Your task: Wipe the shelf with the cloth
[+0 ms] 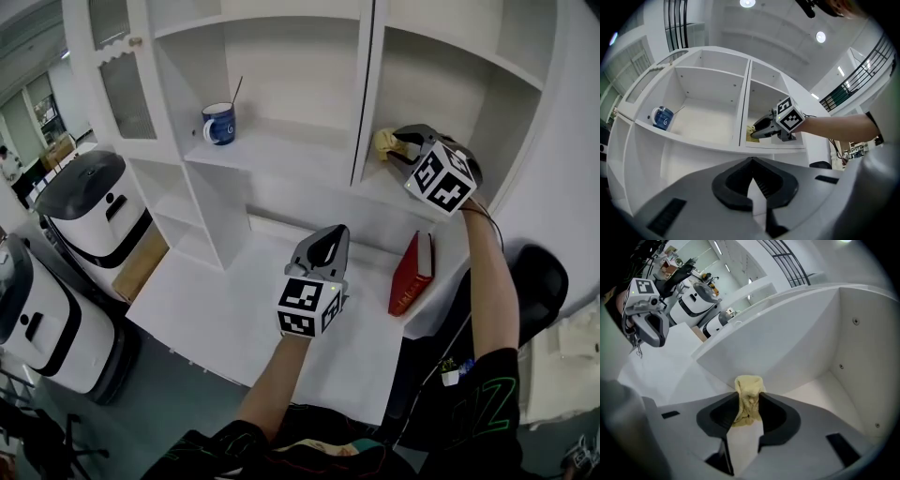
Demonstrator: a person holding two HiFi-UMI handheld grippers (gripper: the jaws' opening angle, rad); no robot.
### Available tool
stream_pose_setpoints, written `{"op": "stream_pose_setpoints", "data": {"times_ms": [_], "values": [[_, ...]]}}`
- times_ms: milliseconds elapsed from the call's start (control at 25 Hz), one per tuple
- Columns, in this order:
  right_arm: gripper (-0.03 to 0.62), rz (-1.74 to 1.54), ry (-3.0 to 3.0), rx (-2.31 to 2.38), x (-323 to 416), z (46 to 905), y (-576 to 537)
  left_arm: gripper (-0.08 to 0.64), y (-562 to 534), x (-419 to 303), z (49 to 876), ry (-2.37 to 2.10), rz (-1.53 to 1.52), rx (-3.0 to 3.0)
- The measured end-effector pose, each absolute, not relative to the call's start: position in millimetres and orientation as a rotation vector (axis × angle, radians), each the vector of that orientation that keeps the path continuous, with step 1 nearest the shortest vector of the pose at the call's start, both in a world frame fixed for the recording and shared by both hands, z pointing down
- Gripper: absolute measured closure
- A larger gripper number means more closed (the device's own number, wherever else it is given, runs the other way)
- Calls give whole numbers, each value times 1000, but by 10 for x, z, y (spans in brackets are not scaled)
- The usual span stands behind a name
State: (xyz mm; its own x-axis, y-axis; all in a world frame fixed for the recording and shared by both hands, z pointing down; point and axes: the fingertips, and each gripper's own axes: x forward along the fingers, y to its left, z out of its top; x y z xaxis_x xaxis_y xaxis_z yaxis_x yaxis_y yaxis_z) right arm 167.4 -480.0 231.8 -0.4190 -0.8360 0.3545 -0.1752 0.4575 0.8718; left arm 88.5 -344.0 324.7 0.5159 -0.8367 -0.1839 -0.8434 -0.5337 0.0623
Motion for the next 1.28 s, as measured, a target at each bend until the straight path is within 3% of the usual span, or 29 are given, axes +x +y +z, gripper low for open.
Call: {"op": "stream_pose_setpoints", "data": {"times_ms": [1280], "values": [[472, -1019, -2127, 667, 1285, 2486, -3616, 566, -3307, 1111, 3715, 1428, 297, -2880]]}}
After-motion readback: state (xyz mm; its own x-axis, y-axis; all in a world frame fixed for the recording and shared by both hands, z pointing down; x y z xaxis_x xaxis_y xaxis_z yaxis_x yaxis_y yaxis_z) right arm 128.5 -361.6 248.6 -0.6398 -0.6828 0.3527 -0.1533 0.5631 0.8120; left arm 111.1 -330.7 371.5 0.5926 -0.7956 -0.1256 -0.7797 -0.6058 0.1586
